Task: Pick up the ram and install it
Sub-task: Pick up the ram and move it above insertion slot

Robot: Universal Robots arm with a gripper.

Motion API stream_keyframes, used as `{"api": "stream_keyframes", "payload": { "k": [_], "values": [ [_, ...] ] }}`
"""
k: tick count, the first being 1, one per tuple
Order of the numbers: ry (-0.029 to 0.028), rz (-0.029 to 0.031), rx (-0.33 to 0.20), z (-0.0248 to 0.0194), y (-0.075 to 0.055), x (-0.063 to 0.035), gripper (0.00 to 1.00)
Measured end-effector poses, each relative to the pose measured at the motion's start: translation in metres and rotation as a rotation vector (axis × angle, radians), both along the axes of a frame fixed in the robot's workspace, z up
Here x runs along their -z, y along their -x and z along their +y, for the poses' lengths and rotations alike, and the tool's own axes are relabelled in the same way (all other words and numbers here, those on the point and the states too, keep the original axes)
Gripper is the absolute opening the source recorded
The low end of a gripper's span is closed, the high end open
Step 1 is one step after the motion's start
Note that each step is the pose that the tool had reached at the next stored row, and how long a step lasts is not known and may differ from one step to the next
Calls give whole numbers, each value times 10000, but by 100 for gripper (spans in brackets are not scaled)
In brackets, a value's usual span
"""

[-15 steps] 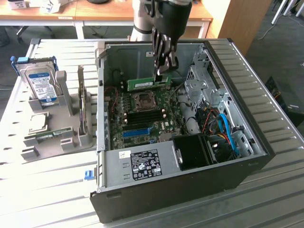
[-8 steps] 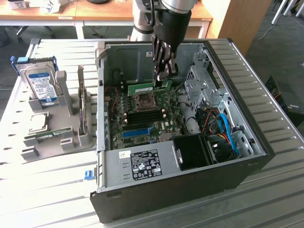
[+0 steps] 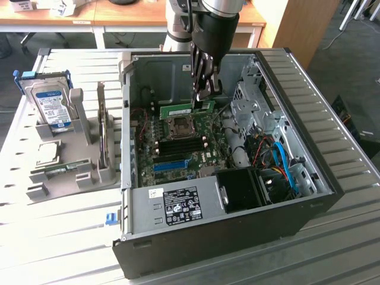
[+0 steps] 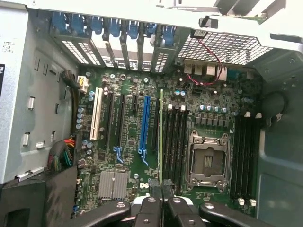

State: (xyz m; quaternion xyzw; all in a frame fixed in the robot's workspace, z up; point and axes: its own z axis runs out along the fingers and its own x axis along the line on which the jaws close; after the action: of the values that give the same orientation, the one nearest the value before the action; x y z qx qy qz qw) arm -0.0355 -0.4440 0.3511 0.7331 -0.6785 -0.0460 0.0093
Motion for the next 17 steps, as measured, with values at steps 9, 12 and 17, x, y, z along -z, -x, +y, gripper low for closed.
{"api": "stream_keyframes", "payload": {
  "k": [9,12,17],
  "values": [
    [-2,-3,1,0,0,98,12],
    [-1,-2,2,0,0,153,12],
    [0,-2,2,0,0,238,12]
  ]
}}
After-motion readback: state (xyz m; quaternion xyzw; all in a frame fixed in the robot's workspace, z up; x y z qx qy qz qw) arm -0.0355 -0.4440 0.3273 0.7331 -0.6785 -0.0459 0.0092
